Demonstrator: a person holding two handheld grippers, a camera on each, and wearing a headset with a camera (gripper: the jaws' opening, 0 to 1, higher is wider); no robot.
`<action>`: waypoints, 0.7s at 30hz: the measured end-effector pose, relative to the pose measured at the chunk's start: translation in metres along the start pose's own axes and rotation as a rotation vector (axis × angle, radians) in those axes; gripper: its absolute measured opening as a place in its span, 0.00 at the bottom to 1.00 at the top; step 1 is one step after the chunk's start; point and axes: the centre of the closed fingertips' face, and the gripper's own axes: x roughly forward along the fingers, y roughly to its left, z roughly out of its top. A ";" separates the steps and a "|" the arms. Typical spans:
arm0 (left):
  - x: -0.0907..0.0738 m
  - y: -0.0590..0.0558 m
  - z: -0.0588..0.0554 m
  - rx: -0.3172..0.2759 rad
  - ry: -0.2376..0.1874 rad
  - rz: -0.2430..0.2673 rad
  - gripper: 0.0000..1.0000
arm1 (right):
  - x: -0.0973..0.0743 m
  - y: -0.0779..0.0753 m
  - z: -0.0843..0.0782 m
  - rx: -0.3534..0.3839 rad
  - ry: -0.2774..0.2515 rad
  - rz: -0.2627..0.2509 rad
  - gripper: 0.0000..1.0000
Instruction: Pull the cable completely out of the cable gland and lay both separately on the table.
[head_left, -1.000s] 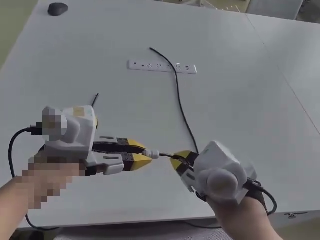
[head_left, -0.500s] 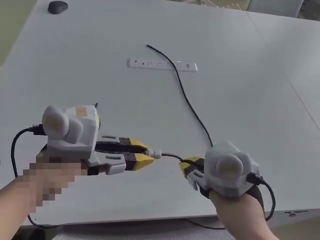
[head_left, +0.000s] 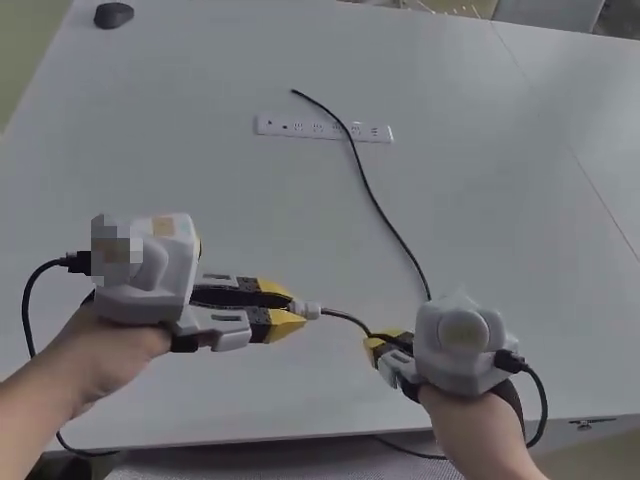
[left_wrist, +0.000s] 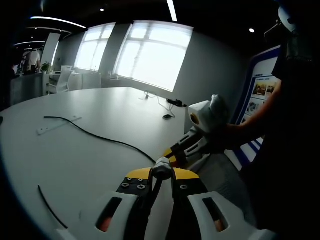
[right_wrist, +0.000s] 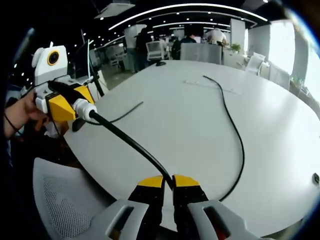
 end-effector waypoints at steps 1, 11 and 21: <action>0.000 0.000 0.000 0.002 0.001 -0.001 0.15 | -0.001 0.000 0.001 -0.022 -0.006 -0.004 0.01; -0.005 0.003 0.002 -0.013 -0.002 0.008 0.15 | -0.010 0.002 0.005 -0.126 -0.006 -0.021 0.02; -0.004 0.001 0.001 -0.022 0.001 0.005 0.15 | -0.025 0.022 0.027 -0.243 -0.037 0.006 0.18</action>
